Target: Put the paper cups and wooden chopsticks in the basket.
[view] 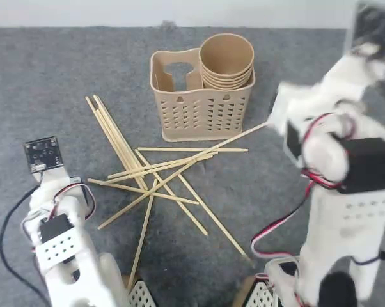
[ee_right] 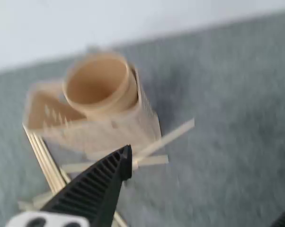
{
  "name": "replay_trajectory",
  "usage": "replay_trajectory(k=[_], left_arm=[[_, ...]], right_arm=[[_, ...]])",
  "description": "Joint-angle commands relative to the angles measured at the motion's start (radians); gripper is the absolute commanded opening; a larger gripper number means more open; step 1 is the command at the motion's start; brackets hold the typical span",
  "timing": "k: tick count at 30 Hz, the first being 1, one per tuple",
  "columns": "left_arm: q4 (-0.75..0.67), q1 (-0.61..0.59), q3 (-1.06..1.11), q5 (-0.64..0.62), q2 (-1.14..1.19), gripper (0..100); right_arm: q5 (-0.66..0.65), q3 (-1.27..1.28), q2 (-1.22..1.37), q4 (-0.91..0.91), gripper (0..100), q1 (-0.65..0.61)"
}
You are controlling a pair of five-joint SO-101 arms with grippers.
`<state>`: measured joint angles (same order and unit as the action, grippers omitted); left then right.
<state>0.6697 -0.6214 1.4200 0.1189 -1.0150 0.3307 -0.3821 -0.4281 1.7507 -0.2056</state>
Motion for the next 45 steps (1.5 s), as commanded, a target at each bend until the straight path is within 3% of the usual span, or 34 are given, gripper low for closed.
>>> replay_trajectory(k=[1, 7, 14, 17, 22, 25, 30, 36, 45], left_arm=[[-0.023, 0.003, -0.031, 0.012, 0.005, 7], [-0.020, -0.002, -0.035, 0.006, 0.005, 7], [0.000, -0.003, -0.059, -0.026, 0.035, 7], [-0.002, -0.011, -0.119, -0.041, 0.158, 7], [-0.002, -0.084, -0.288, -0.048, 0.446, 11], [0.005, -0.141, -0.394, -0.094, 0.588, 12], [0.054, -0.172, -0.516, -0.163, 0.733, 12], [0.063, -0.172, -0.576, -0.193, 0.816, 12], [0.064, -0.172, -0.591, -0.193, 0.833, 12]], right_arm=[[0.011, 0.382, -0.136, -0.090, 48.9, -0.041], [-0.054, 0.664, -0.274, -0.157, 48.9, -0.162], [-0.183, 0.786, -0.378, -0.051, 47.4, -0.444], [-0.187, 0.855, -0.389, -0.076, 36.7, -0.545], [-0.192, 0.979, -0.389, -0.211, 10.1, -0.671], [-0.284, 1.037, -0.389, -0.306, 1.6, -0.723], [-0.427, 1.152, -0.387, -0.536, 6.1, -0.751], [-0.446, 1.286, -0.361, -0.878, 13.9, -0.753], [-0.445, 1.261, 0.068, -1.161, 14.0, -0.751]])
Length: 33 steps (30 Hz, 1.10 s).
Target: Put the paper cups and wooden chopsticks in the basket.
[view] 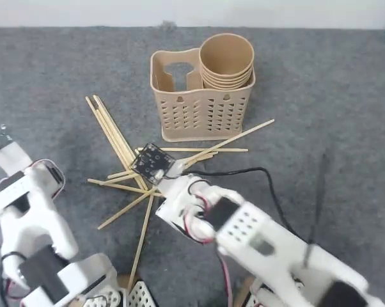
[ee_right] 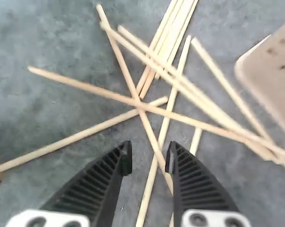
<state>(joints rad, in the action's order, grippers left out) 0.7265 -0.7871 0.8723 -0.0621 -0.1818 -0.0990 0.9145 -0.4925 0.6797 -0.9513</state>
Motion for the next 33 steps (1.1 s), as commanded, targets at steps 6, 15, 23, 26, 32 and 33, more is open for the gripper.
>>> replay_trajectory(k=[6, 15, 23, 26, 32, 33], left_arm=[[0.008, -0.003, -0.045, -0.012, 0.002, 12], [0.006, 0.002, -0.048, -0.012, 0.002, 12], [0.006, 0.002, -0.048, -0.011, 0.002, 12], [0.006, 0.002, -0.047, -0.009, 0.002, 12], [0.006, 0.002, -0.047, -0.009, 0.002, 12], [0.006, 0.002, -0.047, -0.009, 0.002, 12]], right_arm=[[-0.021, -0.035, 0.340, -0.240, 14.0, 0.004], [-0.018, -0.035, 0.406, -0.340, 14.0, 0.051], [-0.015, -0.035, 0.401, -0.251, 12.1, 0.051], [-0.014, -0.032, 0.361, -0.206, 4.2, 0.051], [-0.014, -0.003, 0.202, -0.108, 0.6, 0.070], [-0.014, 0.005, 0.174, -0.093, 0.7, 0.079]])
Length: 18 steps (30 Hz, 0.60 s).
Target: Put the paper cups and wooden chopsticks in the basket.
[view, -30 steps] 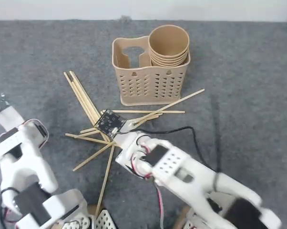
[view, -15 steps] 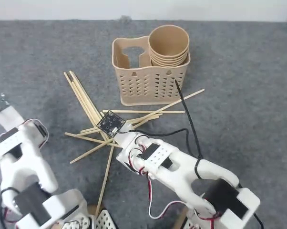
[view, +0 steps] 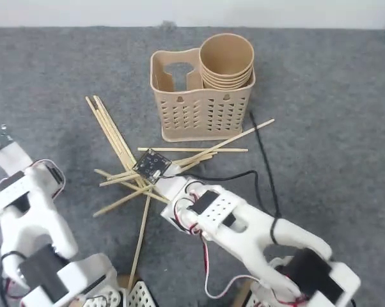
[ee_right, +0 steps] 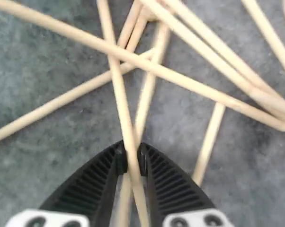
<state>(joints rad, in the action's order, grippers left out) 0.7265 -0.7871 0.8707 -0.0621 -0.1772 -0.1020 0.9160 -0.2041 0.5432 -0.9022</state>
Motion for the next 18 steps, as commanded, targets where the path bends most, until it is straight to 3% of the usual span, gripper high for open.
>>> replay_trajectory(k=[1, 11, 14, 18], left_arm=[[0.006, 0.002, -0.045, -0.009, -0.003, 12], [0.006, 0.018, -0.044, -0.008, -0.003, 12], [0.006, 0.025, -0.044, -0.008, -0.003, 12], [0.006, 0.026, -0.045, -0.008, -0.003, 12]], right_arm=[[-0.011, 0.009, -0.145, 0.067, 0.7, 0.042], [-0.021, 0.015, -0.581, 0.607, 0.7, 0.081], [-0.034, 0.015, -0.705, 0.748, 0.7, 0.157], [-0.221, 0.021, -0.797, 0.782, 5.4, 0.314]])
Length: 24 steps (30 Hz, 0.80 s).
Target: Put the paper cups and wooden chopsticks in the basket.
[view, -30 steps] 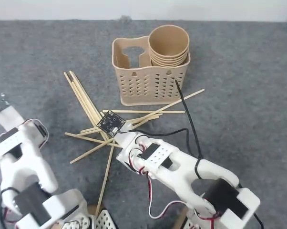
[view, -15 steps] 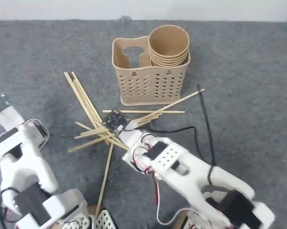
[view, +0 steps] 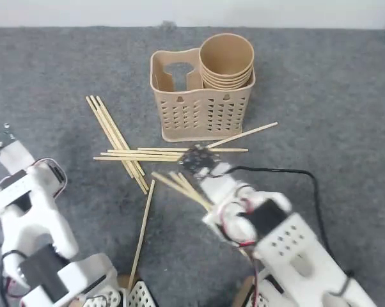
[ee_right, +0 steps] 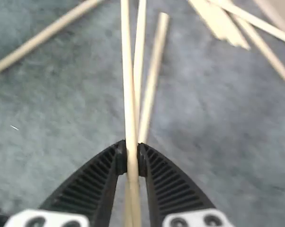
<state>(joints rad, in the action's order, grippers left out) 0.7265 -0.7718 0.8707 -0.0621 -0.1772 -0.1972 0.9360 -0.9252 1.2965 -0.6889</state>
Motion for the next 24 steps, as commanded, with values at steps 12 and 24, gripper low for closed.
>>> replay_trajectory(k=[12, 24], left_arm=[[0.006, 0.012, -0.042, -0.008, -0.003, 12], [0.021, 0.012, -0.047, -0.006, -0.003, 12]], right_arm=[[0.068, 0.141, -0.076, -0.194, 39.6, -0.065], [0.296, 0.393, -0.076, -0.857, 6.9, -0.101]])
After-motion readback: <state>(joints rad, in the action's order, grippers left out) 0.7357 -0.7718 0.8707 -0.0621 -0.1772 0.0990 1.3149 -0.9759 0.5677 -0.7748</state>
